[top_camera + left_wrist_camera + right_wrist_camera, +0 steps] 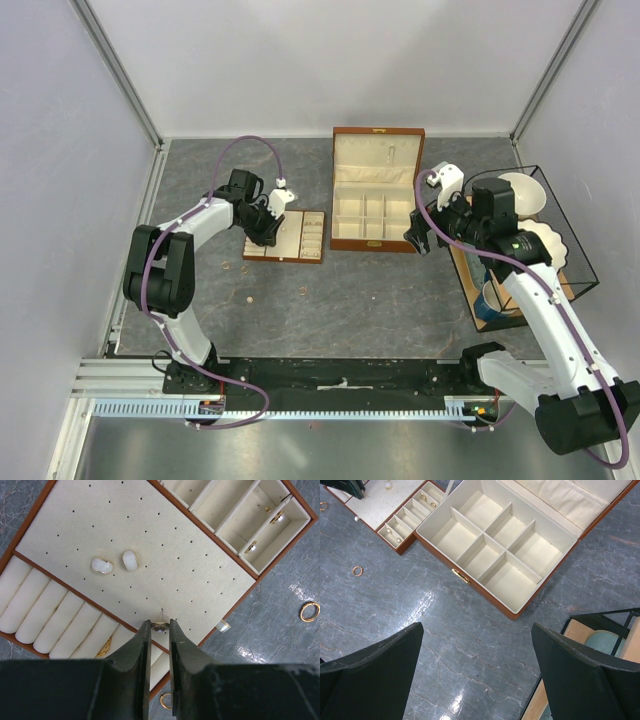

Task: Organize the mixed jewelry
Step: Place the jewelry in the compartment layer.

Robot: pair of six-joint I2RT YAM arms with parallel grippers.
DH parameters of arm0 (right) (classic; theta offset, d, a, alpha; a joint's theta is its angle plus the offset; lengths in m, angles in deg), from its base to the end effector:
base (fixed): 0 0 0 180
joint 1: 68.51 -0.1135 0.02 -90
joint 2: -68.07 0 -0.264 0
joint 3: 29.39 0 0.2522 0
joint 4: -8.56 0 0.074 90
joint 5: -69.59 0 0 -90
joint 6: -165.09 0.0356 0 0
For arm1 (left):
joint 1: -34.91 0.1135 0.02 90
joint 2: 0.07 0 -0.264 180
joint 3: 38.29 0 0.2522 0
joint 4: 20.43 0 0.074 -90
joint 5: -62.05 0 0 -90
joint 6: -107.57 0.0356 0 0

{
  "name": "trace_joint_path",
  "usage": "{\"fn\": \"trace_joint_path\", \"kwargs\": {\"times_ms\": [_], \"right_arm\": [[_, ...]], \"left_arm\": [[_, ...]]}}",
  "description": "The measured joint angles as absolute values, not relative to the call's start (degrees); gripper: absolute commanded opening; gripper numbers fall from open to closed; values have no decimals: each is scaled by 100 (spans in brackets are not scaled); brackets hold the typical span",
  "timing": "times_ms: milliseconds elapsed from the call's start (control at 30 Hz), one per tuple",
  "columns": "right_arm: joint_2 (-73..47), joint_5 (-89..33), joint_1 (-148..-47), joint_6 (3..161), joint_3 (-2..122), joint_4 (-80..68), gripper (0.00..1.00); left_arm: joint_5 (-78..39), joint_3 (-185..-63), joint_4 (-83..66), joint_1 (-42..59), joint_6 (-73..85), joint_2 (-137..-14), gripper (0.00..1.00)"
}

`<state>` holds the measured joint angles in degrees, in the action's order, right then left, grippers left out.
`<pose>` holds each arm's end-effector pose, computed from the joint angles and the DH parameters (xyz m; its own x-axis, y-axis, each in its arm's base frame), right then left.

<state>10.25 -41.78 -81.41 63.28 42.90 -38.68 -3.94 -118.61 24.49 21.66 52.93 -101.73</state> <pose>0.2054 0.0604 0.3420 -0.4128 -0.2901 -0.8634 -0.6038 0.7968 0.0210 0.3385 -0.0946 0.1828 -0.5132 0.6639 -0.5439 0.8164 0.5731 -0.0708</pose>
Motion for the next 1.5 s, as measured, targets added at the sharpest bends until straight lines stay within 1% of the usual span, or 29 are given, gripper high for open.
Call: {"fn": "trace_joint_path", "kwargs": {"times_ms": [500,867,1033,1367,1500], "right_arm": [[1051,-4180,-8141,6328,4290,-3868,98],[1051,-4178,-8141,6328,4290,-3868,98],[1051,-4180,-8141,6328,4290,-3868,98],[1051,-4178,-8141,6328,4290,-3868,98],[1051,-4178,-8141,6328,4290,-3868,98]], "left_arm": [[-411,-11962,2508,2146,5293,-10267,16],[-695,-12110,2689,1991,5295,-10320,18],[-818,-12217,2805,1927,5295,-10364,22],[-903,-12370,2908,1816,5295,-10458,24],[-962,-12405,2941,1783,5295,-10473,27]]}}
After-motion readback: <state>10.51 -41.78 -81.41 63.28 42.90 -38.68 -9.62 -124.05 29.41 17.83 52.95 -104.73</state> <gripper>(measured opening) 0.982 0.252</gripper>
